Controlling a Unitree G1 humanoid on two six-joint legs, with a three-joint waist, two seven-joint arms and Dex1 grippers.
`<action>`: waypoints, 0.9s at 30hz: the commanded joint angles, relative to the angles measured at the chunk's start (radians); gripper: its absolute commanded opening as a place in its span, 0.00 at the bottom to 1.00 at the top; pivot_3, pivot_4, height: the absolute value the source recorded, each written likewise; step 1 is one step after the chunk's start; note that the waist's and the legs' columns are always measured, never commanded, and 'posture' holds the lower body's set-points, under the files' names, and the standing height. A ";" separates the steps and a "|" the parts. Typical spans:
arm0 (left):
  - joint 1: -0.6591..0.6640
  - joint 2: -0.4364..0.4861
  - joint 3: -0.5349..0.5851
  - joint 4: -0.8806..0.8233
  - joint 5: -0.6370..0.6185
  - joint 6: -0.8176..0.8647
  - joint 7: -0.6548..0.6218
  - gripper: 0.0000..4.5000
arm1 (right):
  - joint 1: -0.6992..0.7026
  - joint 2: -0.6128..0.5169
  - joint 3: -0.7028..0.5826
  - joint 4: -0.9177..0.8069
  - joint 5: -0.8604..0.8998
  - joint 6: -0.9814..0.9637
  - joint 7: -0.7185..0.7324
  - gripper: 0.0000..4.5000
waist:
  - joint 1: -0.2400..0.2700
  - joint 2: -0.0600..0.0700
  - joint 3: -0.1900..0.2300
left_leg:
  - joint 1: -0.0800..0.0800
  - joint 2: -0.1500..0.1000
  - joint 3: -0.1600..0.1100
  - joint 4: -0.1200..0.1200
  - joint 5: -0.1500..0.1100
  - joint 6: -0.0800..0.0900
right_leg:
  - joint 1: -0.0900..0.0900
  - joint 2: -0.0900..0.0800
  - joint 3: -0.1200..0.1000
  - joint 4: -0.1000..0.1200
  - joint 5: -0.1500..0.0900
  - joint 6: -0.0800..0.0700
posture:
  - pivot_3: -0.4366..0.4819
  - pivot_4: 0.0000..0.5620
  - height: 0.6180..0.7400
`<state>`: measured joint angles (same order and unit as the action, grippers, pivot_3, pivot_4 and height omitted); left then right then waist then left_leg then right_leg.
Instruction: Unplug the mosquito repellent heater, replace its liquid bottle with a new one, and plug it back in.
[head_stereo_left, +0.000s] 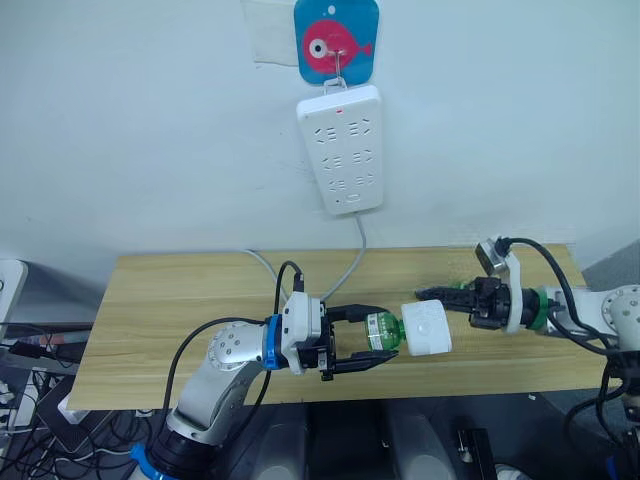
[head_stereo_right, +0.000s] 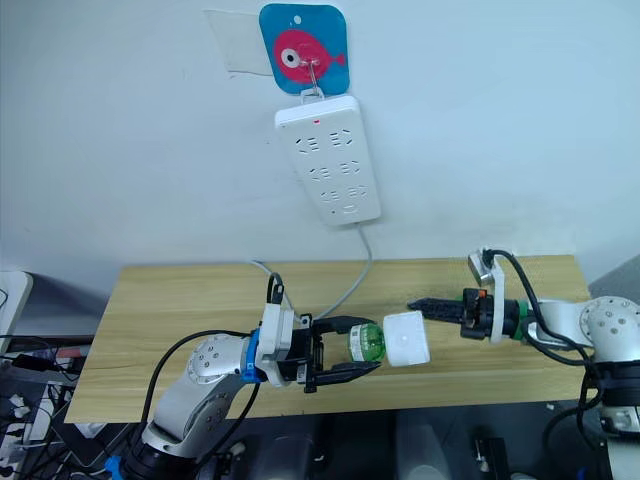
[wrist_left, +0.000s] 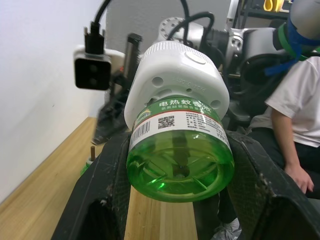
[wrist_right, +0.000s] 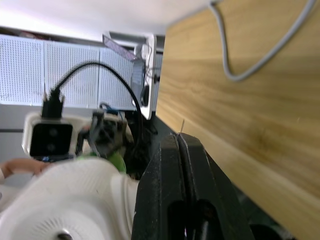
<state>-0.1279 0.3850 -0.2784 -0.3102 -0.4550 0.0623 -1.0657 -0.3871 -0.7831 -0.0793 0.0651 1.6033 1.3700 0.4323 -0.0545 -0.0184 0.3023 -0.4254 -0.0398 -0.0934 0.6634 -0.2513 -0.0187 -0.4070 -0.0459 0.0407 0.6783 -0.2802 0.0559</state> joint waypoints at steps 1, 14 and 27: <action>-0.016 -0.020 0.012 -0.027 -0.017 0.012 0.033 0.50 | 0.039 -0.005 -0.039 -0.072 0.079 0.022 -0.014 0.01 | 0.000 0.000 0.000 | 0.000 0.000 0.000 0.000 0.000 0.000 | 0.000 0.000 0.000 0.000 0.000 0.000 | 0.39 0.50 1.00; -0.036 -0.026 0.013 0.008 0.002 -0.001 0.034 0.50 | 0.197 -0.100 -0.011 -0.250 0.362 -0.065 -0.135 0.01 | -0.003 0.000 0.000 | 0.000 0.000 0.000 0.000 0.000 0.000 | 0.000 0.000 0.000 0.000 0.000 0.000 | 0.37 0.52 1.00; -0.052 -0.036 0.008 0.070 0.046 -0.054 0.026 0.50 | 0.201 -0.201 0.026 -0.380 0.369 -0.137 0.003 0.01 | -0.003 0.000 0.000 | 0.000 0.000 0.000 0.000 0.000 0.000 | 0.000 0.000 -0.001 0.000 0.000 0.000 | 0.35 0.52 1.00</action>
<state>-0.1763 0.3554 -0.2678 -0.2209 -0.4073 0.0319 -1.0349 -0.1782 -0.9695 -0.0535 -0.2823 1.9424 1.2489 0.4068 -0.0574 -0.0184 0.3023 -0.4254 -0.0398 -0.0932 0.6639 -0.2513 -0.0187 -0.4069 -0.0456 0.0402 0.6784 -0.2803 0.0560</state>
